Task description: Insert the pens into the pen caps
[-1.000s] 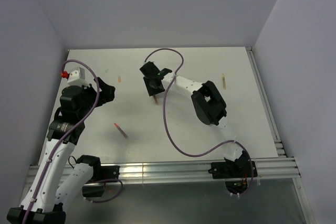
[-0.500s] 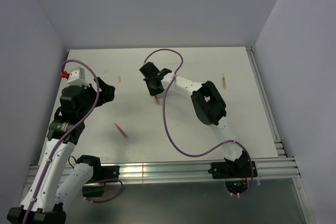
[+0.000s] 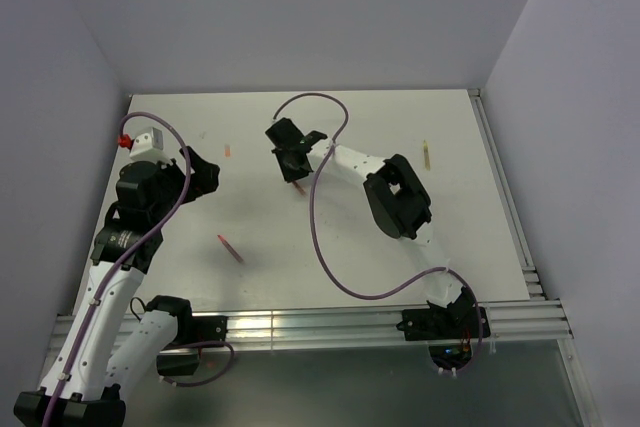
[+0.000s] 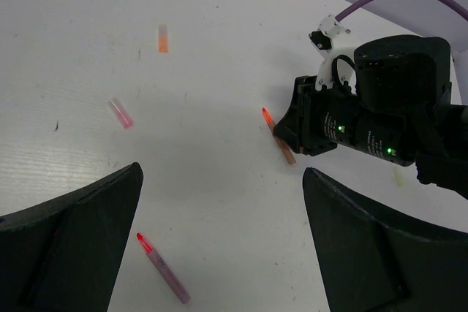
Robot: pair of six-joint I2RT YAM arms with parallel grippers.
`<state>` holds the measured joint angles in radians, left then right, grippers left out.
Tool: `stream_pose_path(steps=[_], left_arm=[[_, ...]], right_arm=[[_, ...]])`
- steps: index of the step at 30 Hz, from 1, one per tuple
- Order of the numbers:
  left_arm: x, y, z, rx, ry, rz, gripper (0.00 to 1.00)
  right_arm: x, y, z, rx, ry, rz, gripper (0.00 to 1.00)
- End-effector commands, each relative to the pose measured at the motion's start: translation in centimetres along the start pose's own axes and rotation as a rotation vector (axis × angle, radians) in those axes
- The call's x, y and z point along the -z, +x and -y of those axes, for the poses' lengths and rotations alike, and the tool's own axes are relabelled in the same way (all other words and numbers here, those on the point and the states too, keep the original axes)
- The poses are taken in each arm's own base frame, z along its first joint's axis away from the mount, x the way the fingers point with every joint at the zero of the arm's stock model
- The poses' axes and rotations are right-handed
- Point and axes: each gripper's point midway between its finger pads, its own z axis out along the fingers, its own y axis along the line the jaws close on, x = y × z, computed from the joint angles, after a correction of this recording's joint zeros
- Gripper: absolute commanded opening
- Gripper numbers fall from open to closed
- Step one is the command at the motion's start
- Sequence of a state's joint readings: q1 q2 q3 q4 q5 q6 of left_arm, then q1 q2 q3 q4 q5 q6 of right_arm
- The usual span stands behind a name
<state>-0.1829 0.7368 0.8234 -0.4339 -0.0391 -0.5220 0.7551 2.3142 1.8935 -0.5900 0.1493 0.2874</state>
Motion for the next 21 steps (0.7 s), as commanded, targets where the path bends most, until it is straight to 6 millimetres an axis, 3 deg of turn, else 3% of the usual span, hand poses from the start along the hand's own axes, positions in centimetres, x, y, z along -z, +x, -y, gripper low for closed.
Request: stream_pose_path(steps=[1, 10, 21], left_arm=[[0.3, -1.4, 0.7, 0.020, 0.020, 0.041, 0.98], [0.1, -1.3, 0.7, 0.021, 0.018, 0.034, 0.98], [0.1, -1.4, 0.7, 0.021, 0.020, 0.035, 0.98]], right_arm=[[0.2, 0.5, 0.2, 0.025, 0.014, -0.001, 0.26], [0.4, 2.3, 0.9, 0.029, 0.033, -0.028, 0.32], [2.4, 4.1, 1.6, 0.020, 0.040, -0.015, 0.35]])
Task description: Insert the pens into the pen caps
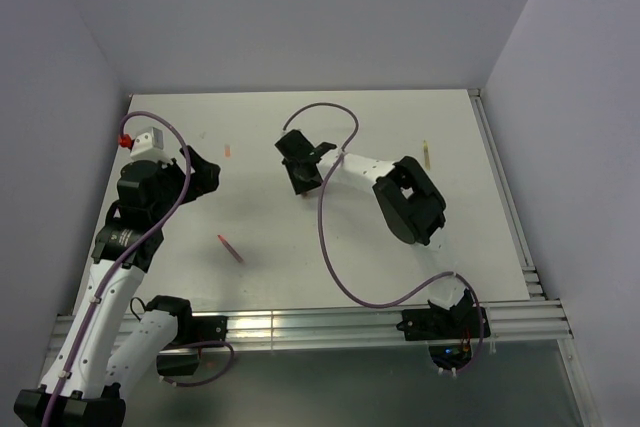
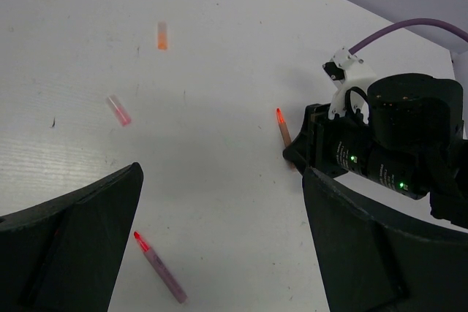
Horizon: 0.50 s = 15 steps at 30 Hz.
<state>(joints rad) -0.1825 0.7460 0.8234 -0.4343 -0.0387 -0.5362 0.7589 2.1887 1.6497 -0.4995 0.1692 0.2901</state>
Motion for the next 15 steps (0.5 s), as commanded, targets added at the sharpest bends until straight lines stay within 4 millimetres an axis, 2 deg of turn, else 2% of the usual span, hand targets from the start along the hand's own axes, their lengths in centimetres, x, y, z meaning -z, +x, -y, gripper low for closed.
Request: stream_pose_path(steps=[1, 3, 6, 7, 8, 10, 11, 13, 14, 15], left_arm=[[0.3, -1.5, 0.8, 0.008, 0.025, 0.043, 0.98], [0.3, -1.5, 0.8, 0.008, 0.027, 0.044, 0.98], [0.2, -1.5, 0.8, 0.009, 0.023, 0.043, 0.98], [0.2, -1.5, 0.7, 0.011, 0.022, 0.041, 0.97], [0.1, -1.4, 0.8, 0.012, 0.027, 0.037, 0.96], [-0.1, -1.3, 1.1, 0.026, 0.038, 0.031, 0.95], [-0.3, -1.2, 1.2, 0.045, 0.041, 0.023, 0.95], [-0.6, -1.0, 1.8, 0.071, 0.071, 0.012, 0.95], [-0.8, -0.9, 2.2, 0.104, 0.082, 0.005, 0.95], [-0.8, -0.6, 2.7, 0.126, 0.111, -0.007, 0.94]], right_arm=[[1.2, 0.5, -0.1, 0.015, 0.012, 0.009, 0.35], [0.6, 0.9, 0.0, 0.020, 0.021, -0.008, 0.33], [0.0, 1.7, -0.1, 0.020, 0.012, -0.026, 0.18], [-0.1, 1.6, -0.1, 0.015, 0.008, -0.023, 0.06], [-0.1, 1.5, -0.3, 0.014, -0.002, -0.014, 0.02], [0.0, 1.6, -0.2, 0.008, 0.002, -0.006, 0.00], [0.6, 0.9, -0.2, -0.001, -0.003, 0.022, 0.00], [1.2, 1.0, -0.1, -0.009, -0.008, 0.040, 0.00], [2.5, -0.3, -0.4, -0.022, -0.033, 0.086, 0.00], [3.0, 0.1, -0.3, -0.027, -0.043, 0.091, 0.00]])
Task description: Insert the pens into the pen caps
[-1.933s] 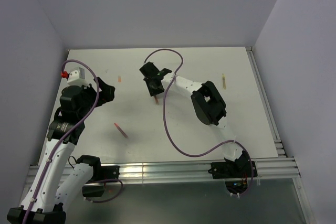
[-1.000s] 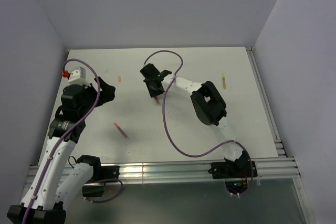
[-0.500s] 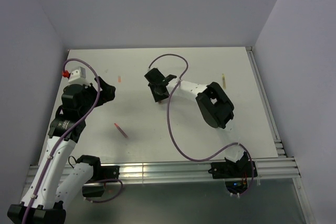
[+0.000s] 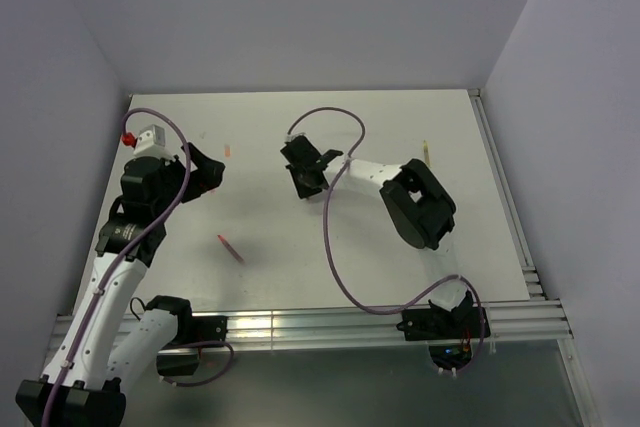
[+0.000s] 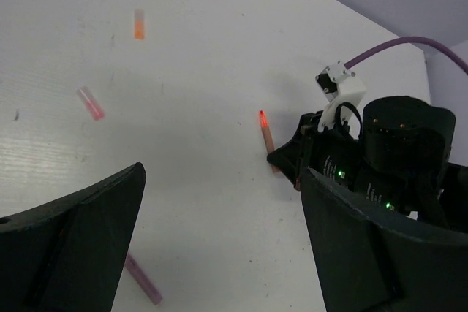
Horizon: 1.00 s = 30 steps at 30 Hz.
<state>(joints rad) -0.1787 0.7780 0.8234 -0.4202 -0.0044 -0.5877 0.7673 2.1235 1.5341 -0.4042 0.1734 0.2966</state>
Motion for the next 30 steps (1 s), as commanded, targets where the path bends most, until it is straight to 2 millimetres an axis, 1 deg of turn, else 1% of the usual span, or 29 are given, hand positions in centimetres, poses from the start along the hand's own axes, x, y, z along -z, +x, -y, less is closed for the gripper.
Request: stream_pose_path(steps=[1, 2, 3, 4, 5, 6, 7, 9, 10, 11, 12, 13, 14, 15, 16, 23, 27, 30], left_arm=[[-0.5, -0.9, 2.7, 0.092, 0.128, 0.027, 0.93], [-0.7, -0.6, 3.3, 0.134, 0.161, 0.016, 0.92], [-1.0, 0.4, 3.7, 0.152, 0.191, -0.016, 0.92], [-1.2, 0.6, 4.0, 0.169, 0.210, -0.027, 0.91], [-1.8, 0.5, 4.4, 0.193, 0.226, -0.029, 0.90], [-1.9, 0.7, 4.6, 0.203, 0.239, -0.040, 0.89], [-2.3, 1.4, 5.0, 0.211, 0.267, -0.074, 0.88], [-2.3, 1.3, 5.8, 0.222, 0.310, -0.073, 0.85], [-2.4, 1.4, 6.2, 0.225, 0.324, -0.080, 0.84], [-2.4, 1.5, 6.4, 0.230, 0.334, -0.083, 0.84], [-2.2, 1.2, 7.0, 0.226, 0.362, -0.073, 0.84], [-2.3, 1.3, 7.3, 0.228, 0.370, -0.075, 0.84], [-2.1, 1.7, 7.9, 0.231, 0.397, -0.093, 0.83], [-1.9, 1.2, 8.6, 0.226, 0.435, -0.077, 0.83], [-1.7, 1.5, 9.1, 0.226, 0.465, -0.083, 0.83], [-0.4, 1.6, 11.7, 0.247, 0.593, -0.089, 0.78], [-0.3, 2.2, 12.3, 0.252, 0.621, -0.107, 0.72], [-0.3, 2.6, 12.7, 0.250, 0.631, -0.121, 0.69]], right_arm=[[4.4, -2.1, -0.5, -0.032, -0.053, 0.100, 0.00], [5.1, -2.0, -0.8, -0.037, -0.086, 0.116, 0.00], [6.2, -2.4, -1.0, -0.051, -0.112, 0.141, 0.00], [7.3, -2.8, -1.2, -0.060, -0.142, 0.166, 0.00], [9.5, -3.7, -1.4, -0.079, -0.182, 0.225, 0.00], [10.8, -3.8, -2.3, -0.091, -0.245, 0.236, 0.00], [13.2, -4.7, -2.6, -0.108, -0.293, 0.287, 0.00], [15.0, -4.6, -3.7, -0.141, -0.389, 0.323, 0.00], [17.2, -5.0, -4.5, -0.150, -0.464, 0.355, 0.00], [18.3, -5.6, -5.1, -0.161, -0.520, 0.392, 0.00], [18.8, -4.9, -5.5, -0.183, -0.558, 0.386, 0.00], [20.6, -5.1, -6.2, -0.185, -0.627, 0.404, 0.00], [21.5, -5.6, -6.6, -0.194, -0.669, 0.436, 0.00], [21.8, -5.2, -6.9, -0.217, -0.702, 0.427, 0.00], [23.0, -5.1, -7.5, -0.210, -0.758, 0.428, 0.00], [26.0, -5.5, -9.2, -0.231, -0.913, 0.454, 0.00], [27.0, -5.7, -9.5, -0.243, -0.954, 0.458, 0.00], [27.2, -5.6, -9.9, -0.245, -0.976, 0.450, 0.00]])
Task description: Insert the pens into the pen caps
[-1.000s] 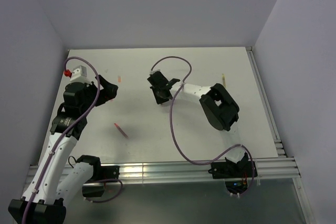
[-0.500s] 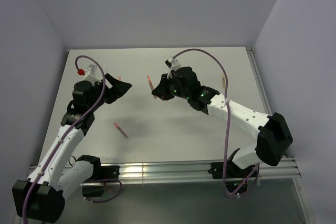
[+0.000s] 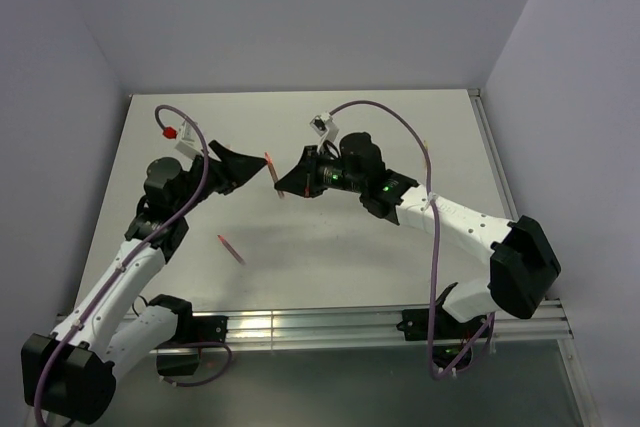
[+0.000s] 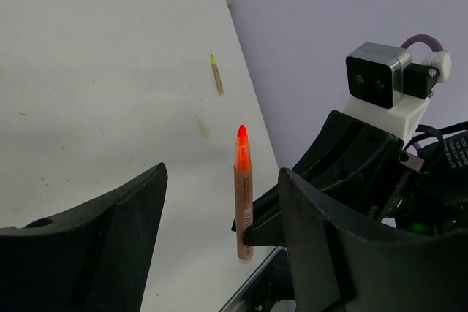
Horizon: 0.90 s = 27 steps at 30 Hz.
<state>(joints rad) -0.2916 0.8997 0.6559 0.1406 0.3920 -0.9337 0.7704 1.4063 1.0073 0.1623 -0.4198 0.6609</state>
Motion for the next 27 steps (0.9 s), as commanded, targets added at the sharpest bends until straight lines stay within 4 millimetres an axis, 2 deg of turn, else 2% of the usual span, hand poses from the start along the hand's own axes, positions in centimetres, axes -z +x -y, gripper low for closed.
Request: stream_pose_path(steps=[1, 8, 17, 20, 21, 24, 27], left_arm=[[-0.3, -0.1, 2.0, -0.014, 0.086, 0.001, 0.68], [-0.4, 0.2, 3.0, -0.030, 0.115, -0.009, 0.62], [-0.3, 0.6, 3.4, -0.023, 0.137, -0.022, 0.42], [-0.3, 0.6, 3.7, -0.030, 0.146, -0.026, 0.29], [-0.3, 0.6, 3.9, -0.030, 0.153, -0.031, 0.20], [-0.1, 0.5, 4.2, -0.037, 0.162, -0.026, 0.00], [0.1, 0.6, 4.3, -0.037, 0.164, -0.024, 0.00]], right_arm=[[0.4, -1.4, -3.3, 0.013, -0.116, 0.040, 0.00], [0.2, -1.3, -4.0, 0.007, -0.139, 0.036, 0.00], [-0.2, -1.1, -4.2, 0.004, -0.152, 0.018, 0.00], [-0.3, -1.0, -3.9, 0.004, -0.146, 0.009, 0.00], [-0.4, -1.0, -3.9, 0.004, -0.144, 0.011, 0.00], [-0.4, -1.0, -3.7, 0.010, -0.133, 0.010, 0.00], [-0.4, -1.1, -3.6, 0.016, -0.122, 0.011, 0.00]])
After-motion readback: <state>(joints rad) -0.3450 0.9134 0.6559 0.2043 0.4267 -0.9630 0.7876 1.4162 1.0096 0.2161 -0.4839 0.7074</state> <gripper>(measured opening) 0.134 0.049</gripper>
